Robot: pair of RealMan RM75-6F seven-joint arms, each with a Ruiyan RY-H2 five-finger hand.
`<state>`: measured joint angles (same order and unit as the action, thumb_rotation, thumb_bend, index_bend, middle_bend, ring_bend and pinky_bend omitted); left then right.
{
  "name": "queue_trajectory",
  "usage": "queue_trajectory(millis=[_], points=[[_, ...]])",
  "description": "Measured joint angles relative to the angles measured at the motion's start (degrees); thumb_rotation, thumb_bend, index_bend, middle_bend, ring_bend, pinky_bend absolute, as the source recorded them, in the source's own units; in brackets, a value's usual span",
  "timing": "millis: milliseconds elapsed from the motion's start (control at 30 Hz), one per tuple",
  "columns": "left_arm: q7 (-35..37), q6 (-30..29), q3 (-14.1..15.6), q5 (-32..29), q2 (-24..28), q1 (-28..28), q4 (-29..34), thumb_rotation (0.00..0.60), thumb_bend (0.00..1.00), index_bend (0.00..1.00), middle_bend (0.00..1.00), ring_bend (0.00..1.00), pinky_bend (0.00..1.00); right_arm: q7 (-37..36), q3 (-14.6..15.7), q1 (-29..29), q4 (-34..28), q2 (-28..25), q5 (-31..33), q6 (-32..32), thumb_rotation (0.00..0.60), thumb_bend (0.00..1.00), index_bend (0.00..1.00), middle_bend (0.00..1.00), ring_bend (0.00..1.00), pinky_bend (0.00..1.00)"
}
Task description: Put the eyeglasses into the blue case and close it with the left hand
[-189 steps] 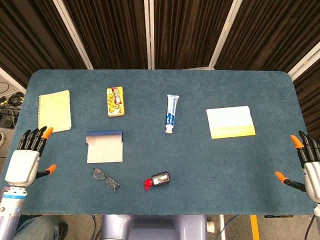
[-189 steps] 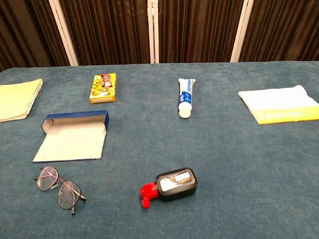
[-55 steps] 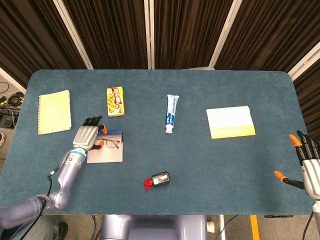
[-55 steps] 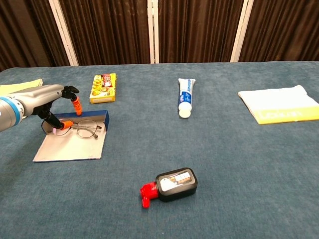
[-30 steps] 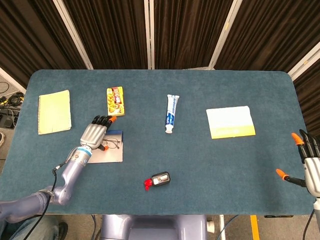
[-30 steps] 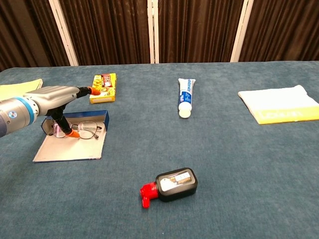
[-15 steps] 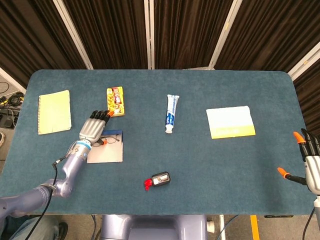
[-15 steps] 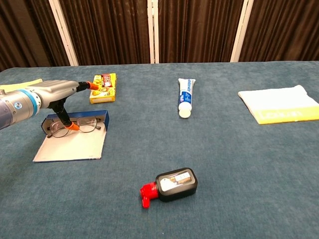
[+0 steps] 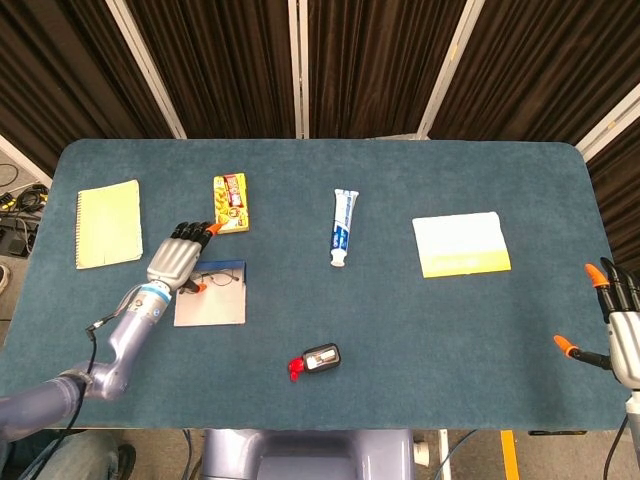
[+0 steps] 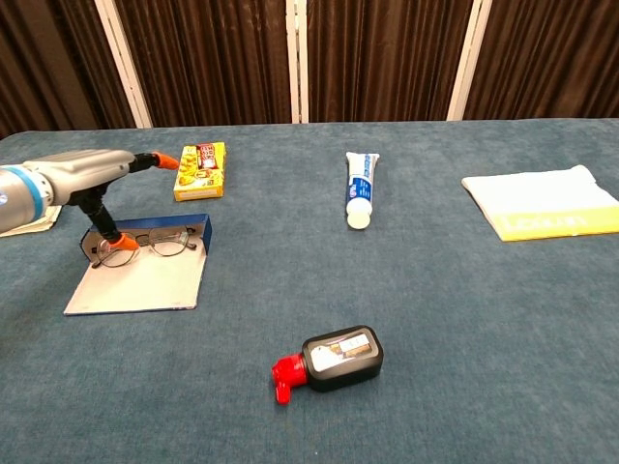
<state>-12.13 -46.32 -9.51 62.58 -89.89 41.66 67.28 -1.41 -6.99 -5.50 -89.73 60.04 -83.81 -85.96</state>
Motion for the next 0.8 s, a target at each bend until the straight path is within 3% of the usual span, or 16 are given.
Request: queue_trajectory(millis=[267, 800], points=[[1.5, 1.3, 1.7, -0.1, 1.2, -1.4, -1.1, 0.6, 0.17, 0.0, 0.0, 0.0, 0.0, -0.2, 0.1, 0.1, -0.1, -0.1, -0.4, -0.2, 0.6, 0.0, 0.0, 0.0, 0.0, 0.0], [3.9, 2.3, 1.4, 0.6, -1.3, -0.9, -6.1, 0.6, 0.17, 0.0, 0.0, 0.0, 0.0, 0.3, 0.1, -0.1, 0.1, 0.2, -0.1, 0.1, 0.6, 0.0, 0.0, 0.0, 0.0, 0.0]])
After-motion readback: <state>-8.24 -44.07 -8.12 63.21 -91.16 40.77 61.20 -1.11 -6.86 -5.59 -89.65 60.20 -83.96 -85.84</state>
